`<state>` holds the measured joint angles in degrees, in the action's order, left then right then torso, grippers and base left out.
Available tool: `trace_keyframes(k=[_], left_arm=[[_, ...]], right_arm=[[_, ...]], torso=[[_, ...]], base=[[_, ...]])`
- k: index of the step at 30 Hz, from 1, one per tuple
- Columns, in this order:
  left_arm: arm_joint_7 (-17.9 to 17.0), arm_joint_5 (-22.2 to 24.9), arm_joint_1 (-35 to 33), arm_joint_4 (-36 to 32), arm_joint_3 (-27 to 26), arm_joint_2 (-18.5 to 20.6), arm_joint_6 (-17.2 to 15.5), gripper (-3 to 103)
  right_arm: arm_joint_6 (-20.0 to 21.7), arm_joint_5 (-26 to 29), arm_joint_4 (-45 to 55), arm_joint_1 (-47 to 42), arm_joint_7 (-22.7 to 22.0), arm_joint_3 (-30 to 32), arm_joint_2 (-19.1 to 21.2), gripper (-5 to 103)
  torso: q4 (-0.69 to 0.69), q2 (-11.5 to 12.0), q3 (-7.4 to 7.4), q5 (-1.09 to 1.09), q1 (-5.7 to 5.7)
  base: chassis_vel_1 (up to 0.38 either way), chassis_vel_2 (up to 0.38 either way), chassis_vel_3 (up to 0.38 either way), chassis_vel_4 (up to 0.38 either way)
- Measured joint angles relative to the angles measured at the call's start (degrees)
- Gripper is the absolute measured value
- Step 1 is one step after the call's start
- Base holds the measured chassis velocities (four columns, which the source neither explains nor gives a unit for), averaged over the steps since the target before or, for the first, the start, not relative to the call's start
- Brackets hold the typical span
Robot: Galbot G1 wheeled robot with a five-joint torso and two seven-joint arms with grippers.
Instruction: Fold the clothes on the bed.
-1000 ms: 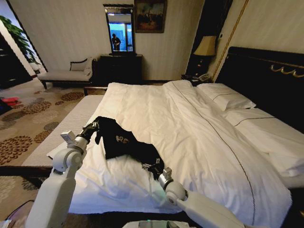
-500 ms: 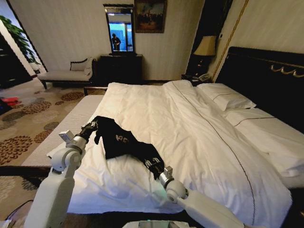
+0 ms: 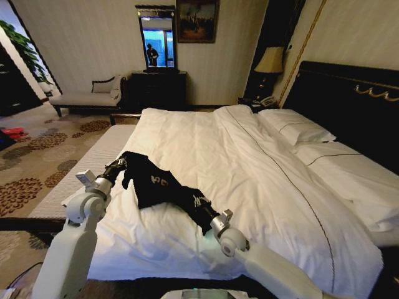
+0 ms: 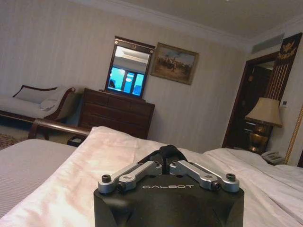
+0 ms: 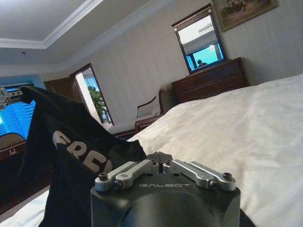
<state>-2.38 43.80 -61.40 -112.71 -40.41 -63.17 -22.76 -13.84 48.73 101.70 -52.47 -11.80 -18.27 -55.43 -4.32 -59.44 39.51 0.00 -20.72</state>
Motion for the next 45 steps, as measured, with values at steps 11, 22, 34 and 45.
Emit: trace_keyframes(k=[11, 22, 34, 45], left_arm=[[-0.05, 0.18, -1.05, -1.01, -1.26, -0.38, 0.09, 2], [0.07, -0.25, -3.44, -1.66, -2.1, -0.37, 0.34, 2], [0.14, -1.13, -3.49, -1.38, -1.71, -0.72, 0.35, 2], [1.08, -2.0, -6.15, -0.94, -3.61, -0.79, 1.75, 2]], right_arm=[[3.32, -4.22, 0.06, -1.77, -3.87, -3.12, 0.48, 10], [4.29, -2.45, -2.5, 0.91, -5.68, -6.59, -2.43, 47], [4.6, -1.09, -5.19, 3.68, -5.94, -8.25, -4.61, 90], [4.94, -5.03, -6.65, 3.72, -7.02, -7.55, -4.73, 100]], torso=[[-0.01, 0.0, 0.0, 0.0, 0.0], [0.0, -0.01, 0.0, 0.0, 0.0], [0.0, -0.01, 0.0, 0.0, 0.0], [-0.01, -0.01, 0.0, 0.01, 0.0]], base=[[0.0, 0.0, 0.0, 0.0], [0.0, 0.0, 0.0, 0.0], [0.0, 0.0, 0.0, 0.0], [0.0, 0.0, 0.0, 0.0]])
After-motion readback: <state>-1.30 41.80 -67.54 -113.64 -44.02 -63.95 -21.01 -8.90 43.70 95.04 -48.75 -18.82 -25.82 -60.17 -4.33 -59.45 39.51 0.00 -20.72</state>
